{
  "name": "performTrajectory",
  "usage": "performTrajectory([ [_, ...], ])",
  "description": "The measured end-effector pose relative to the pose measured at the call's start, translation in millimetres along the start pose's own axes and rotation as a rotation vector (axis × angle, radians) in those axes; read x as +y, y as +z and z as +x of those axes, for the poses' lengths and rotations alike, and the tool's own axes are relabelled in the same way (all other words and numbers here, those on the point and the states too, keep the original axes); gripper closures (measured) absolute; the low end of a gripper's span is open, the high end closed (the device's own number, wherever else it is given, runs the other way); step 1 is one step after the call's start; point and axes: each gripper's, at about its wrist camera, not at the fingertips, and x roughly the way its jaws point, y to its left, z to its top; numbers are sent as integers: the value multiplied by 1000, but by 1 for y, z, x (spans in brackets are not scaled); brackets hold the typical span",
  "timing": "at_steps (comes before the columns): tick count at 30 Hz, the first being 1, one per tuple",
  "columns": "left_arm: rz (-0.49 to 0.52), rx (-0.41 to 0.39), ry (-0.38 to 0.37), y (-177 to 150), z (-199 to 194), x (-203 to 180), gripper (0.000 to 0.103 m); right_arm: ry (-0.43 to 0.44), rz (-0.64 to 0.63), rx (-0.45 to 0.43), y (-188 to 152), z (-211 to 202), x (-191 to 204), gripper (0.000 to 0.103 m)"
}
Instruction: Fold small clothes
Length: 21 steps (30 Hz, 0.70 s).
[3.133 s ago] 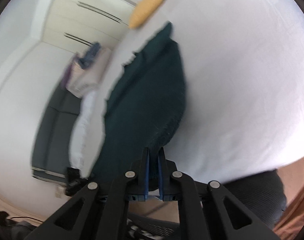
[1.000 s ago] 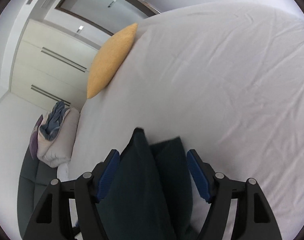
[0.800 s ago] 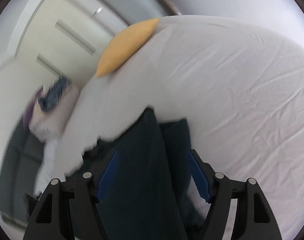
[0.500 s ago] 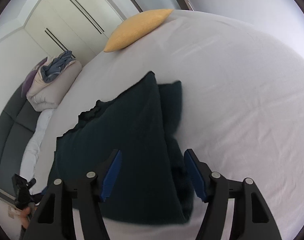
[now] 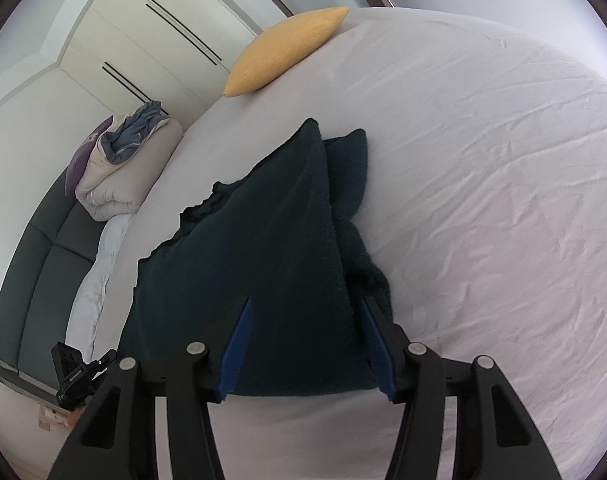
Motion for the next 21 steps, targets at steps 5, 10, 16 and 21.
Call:
performTrajectory([
  [5,-8,2,22,6,12,4,98,-1,7,-9,0,0,-1,49],
  [10,15,4,28,0,7,5,99,-2,43,-36,3,-6,-11,52],
  [16,21,8,40,0,6,3,99,-23,-7,-3,5,5,-4,53],
  [21,29,12,38,-1,3,3,99,-72,-36,38,4,19,0,90],
])
